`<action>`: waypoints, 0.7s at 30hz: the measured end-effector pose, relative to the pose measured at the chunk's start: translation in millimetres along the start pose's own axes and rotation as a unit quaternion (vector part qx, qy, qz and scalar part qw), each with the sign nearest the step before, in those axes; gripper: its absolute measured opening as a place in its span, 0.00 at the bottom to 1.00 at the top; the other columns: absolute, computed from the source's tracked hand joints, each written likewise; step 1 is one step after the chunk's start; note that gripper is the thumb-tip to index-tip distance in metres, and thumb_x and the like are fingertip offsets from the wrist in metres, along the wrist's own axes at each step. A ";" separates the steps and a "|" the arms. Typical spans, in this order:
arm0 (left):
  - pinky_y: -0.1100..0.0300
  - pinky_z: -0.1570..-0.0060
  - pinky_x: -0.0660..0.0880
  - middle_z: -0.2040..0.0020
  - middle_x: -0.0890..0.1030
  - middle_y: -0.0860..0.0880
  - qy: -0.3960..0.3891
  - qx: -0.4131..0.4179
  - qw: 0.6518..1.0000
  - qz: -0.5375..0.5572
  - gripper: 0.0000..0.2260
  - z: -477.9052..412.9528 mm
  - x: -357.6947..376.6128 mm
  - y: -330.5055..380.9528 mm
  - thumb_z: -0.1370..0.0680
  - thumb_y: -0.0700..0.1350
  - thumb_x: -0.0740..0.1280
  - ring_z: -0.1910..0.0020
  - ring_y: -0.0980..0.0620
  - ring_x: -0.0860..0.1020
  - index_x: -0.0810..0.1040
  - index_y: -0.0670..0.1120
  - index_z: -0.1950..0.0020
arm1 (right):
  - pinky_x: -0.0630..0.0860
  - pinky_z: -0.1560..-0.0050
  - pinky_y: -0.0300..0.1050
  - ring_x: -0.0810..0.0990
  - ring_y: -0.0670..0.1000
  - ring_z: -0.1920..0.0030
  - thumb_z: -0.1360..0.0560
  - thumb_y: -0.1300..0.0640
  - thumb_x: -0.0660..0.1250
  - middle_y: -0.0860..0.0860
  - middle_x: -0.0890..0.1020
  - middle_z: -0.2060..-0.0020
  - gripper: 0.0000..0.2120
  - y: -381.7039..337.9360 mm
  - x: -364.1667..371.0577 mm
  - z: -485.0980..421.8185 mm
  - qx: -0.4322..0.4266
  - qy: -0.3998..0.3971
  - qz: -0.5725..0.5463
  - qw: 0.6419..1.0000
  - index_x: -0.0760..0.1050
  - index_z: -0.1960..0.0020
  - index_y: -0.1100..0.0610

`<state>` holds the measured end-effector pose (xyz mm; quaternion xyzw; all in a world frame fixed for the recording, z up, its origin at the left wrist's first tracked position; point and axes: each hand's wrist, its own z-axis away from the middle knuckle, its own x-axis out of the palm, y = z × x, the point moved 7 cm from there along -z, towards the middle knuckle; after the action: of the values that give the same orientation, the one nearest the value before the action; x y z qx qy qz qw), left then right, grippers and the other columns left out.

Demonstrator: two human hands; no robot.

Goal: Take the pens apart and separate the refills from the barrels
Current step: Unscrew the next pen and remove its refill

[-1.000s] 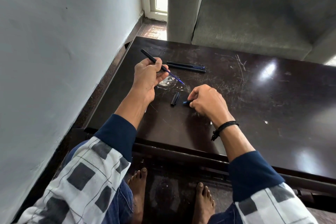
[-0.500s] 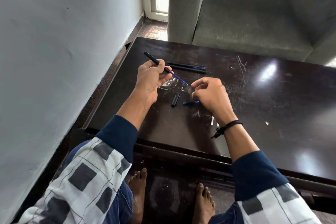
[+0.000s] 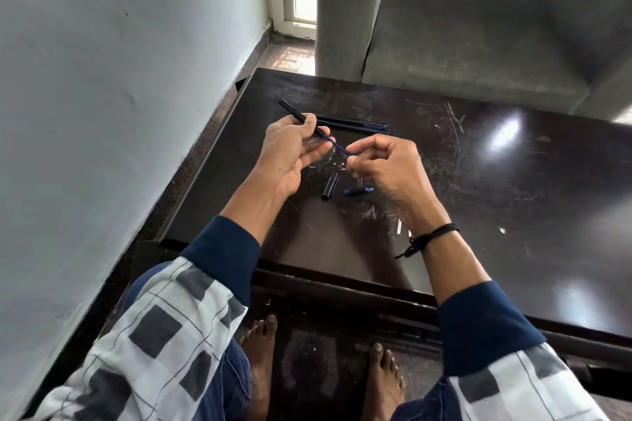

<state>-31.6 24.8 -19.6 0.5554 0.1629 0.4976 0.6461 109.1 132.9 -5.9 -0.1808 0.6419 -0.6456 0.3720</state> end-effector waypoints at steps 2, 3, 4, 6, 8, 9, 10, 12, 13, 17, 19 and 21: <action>0.58 0.58 0.83 0.56 0.84 0.41 0.009 0.001 1.000 0.006 0.03 -2.2 -4.5 3.6 0.18 0.39 0.66 0.57 0.47 0.85 0.77 0.42 0.51 | 0.79 0.60 0.40 0.81 0.50 0.66 0.27 0.71 0.72 0.57 0.85 0.64 0.07 -3.5 -4.8 0.8 0.015 -0.014 -0.012 1.000 0.83 0.52 0.63; 0.59 0.59 0.82 0.56 0.84 0.42 0.016 0.002 1.000 0.010 0.03 -3.7 -7.4 4.9 0.18 0.39 0.66 0.58 0.48 0.85 0.78 0.43 0.52 | 0.79 0.61 0.39 0.81 0.48 0.66 0.27 0.71 0.71 0.57 0.85 0.65 0.07 -5.4 -7.5 1.2 0.023 -0.025 -0.017 0.999 0.83 0.52 0.63; 0.59 0.59 0.82 0.56 0.84 0.42 0.020 0.004 1.000 0.014 0.04 -4.9 -9.5 5.8 0.18 0.39 0.66 0.58 0.48 0.85 0.78 0.43 0.52 | 0.79 0.61 0.37 0.81 0.48 0.67 0.27 0.71 0.71 0.56 0.85 0.66 0.07 -6.9 -10.5 1.4 0.030 -0.037 -0.022 0.999 0.83 0.53 0.62; 0.59 0.59 0.82 0.57 0.85 0.42 0.018 0.005 1.000 0.020 0.04 -5.5 -10.9 6.5 0.18 0.39 0.66 0.59 0.48 0.86 0.78 0.43 0.52 | 0.79 0.62 0.36 0.80 0.46 0.68 0.26 0.69 0.71 0.54 0.85 0.66 0.06 -7.8 -17.3 1.7 0.047 -0.062 -0.042 0.996 0.83 0.53 0.60; 0.58 0.58 0.82 0.57 0.84 0.42 0.013 0.001 1.000 0.025 0.03 -5.4 -10.4 5.7 0.18 0.39 0.66 0.59 0.47 0.86 0.78 0.42 0.51 | 0.77 0.61 0.36 0.80 0.46 0.68 0.26 0.68 0.70 0.53 0.85 0.67 0.07 -7.0 -27.2 1.9 0.062 -0.064 -0.083 0.993 0.84 0.53 0.59; 0.58 0.58 0.82 0.57 0.84 0.42 0.011 0.000 1.000 0.028 0.03 -5.3 -10.1 5.3 0.18 0.39 0.66 0.59 0.47 0.86 0.78 0.41 0.50 | 0.76 0.60 0.37 0.80 0.46 0.67 0.26 0.68 0.69 0.53 0.84 0.66 0.07 -6.1 -33.9 1.5 0.066 -0.053 -0.106 0.991 0.84 0.53 0.60; 0.58 0.57 0.82 0.57 0.84 0.42 0.010 -0.001 0.999 0.031 0.02 -5.4 -9.9 5.1 0.18 0.39 0.66 0.58 0.46 0.85 0.78 0.41 0.50 | 0.76 0.58 0.38 0.80 0.46 0.67 0.26 0.67 0.69 0.52 0.84 0.66 0.07 -5.0 -40.6 0.9 0.071 -0.039 -0.131 0.988 0.85 0.53 0.60; 0.58 0.57 0.83 0.57 0.84 0.41 0.010 -0.001 0.999 0.034 0.02 -6.0 -10.4 5.4 0.18 0.39 0.67 0.57 0.46 0.85 0.78 0.41 0.50 | 0.76 0.55 0.39 0.81 0.45 0.65 0.26 0.66 0.69 0.51 0.84 0.65 0.07 -2.8 -52.2 0.0 0.078 -0.020 -0.190 0.979 0.85 0.52 0.60; 0.58 0.57 0.82 0.57 0.84 0.41 0.012 0.000 0.999 0.032 0.02 -6.4 -10.7 5.3 0.18 0.39 0.67 0.57 0.46 0.85 0.78 0.41 0.50 | 0.76 0.53 0.39 0.81 0.45 0.65 0.26 0.65 0.69 0.51 0.85 0.64 0.07 -2.2 -56.6 0.0 0.079 -0.017 -0.216 0.973 0.85 0.51 0.59; 0.59 0.58 0.82 0.56 0.84 0.41 0.008 0.002 1.000 0.019 0.03 -6.1 -9.1 3.5 0.18 0.39 0.67 0.58 0.47 0.85 0.77 0.41 0.50 | 0.79 0.50 0.38 0.82 0.45 0.62 0.28 0.63 0.72 0.51 0.85 0.62 0.06 -4.9 -70.6 -1.7 0.050 0.007 -0.279 0.959 0.85 0.51 0.58; 0.59 0.58 0.82 0.56 0.84 0.41 0.008 0.002 1.000 0.013 0.03 -5.9 -8.3 2.0 0.18 0.40 0.67 0.58 0.47 0.85 0.78 0.41 0.51 | 0.79 0.50 0.38 0.82 0.45 0.62 0.25 0.63 0.72 0.51 0.84 0.62 0.05 -4.8 -79.1 -3.6 0.032 0.048 -0.308 0.950 0.85 0.51 0.58; 0.59 0.57 0.82 0.56 0.84 0.41 0.008 0.001 1.000 0.004 0.03 -6.0 -8.1 1.0 0.18 0.40 0.67 0.58 0.46 0.86 0.78 0.41 0.51 | 0.79 0.51 0.39 0.81 0.45 0.62 0.26 0.61 0.75 0.50 0.84 0.61 0.07 -0.1 -88.1 -5.2 0.033 0.099 -0.336 0.936 0.85 0.48 0.59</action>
<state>-40.4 21.3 -23.5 0.5530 0.1665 0.5047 0.6417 163.4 199.3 15.1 -0.3091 0.5551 -0.7687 0.0737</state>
